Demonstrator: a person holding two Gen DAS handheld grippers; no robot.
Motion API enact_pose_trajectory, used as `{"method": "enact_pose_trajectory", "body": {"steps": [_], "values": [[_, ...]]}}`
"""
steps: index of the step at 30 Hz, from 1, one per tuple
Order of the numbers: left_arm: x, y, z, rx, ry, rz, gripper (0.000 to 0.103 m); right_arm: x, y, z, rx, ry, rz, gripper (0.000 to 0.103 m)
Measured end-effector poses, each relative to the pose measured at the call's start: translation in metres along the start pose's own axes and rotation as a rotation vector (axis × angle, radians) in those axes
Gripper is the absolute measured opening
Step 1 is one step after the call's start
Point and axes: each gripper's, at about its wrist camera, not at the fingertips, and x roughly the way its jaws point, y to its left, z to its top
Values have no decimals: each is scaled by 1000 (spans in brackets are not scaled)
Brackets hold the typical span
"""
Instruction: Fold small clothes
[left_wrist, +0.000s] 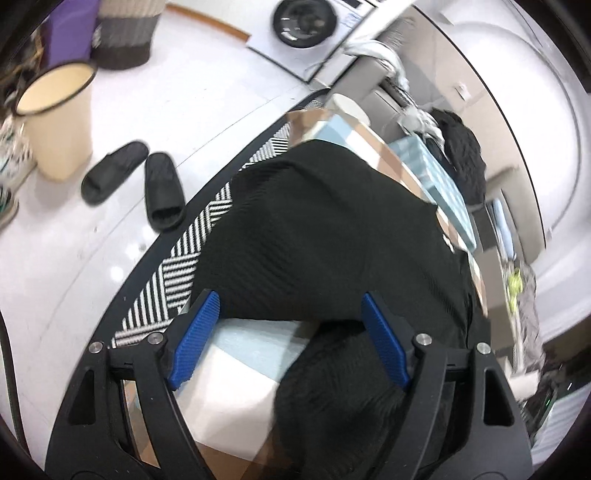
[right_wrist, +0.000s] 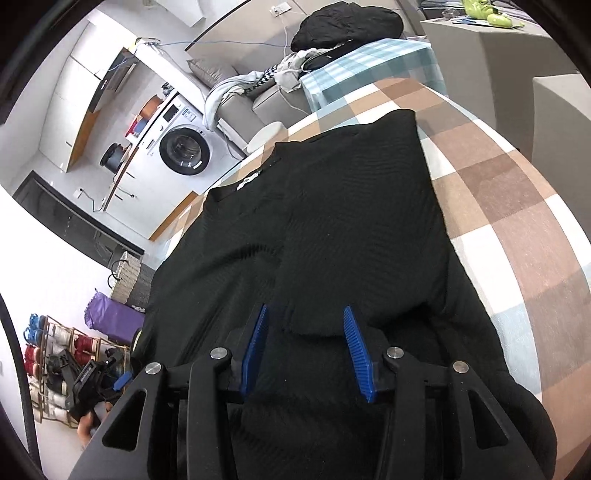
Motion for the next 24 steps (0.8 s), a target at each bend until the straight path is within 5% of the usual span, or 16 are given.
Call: {"method": "enact_pose_trajectory", "body": {"steps": [11, 13, 18, 24], "values": [[25, 42, 4, -80, 25, 62, 76, 0, -3, -3, 4, 15, -18, 44], [33, 43, 5, -67, 25, 47, 50, 2, -3, -3, 5, 17, -23, 44], [34, 26, 8, 21, -54, 108, 10, -2, -6, -4, 16, 3, -40, 44], [15, -30, 30, 176, -164, 116, 4, -10, -9, -5, 27, -22, -43, 44]]}}
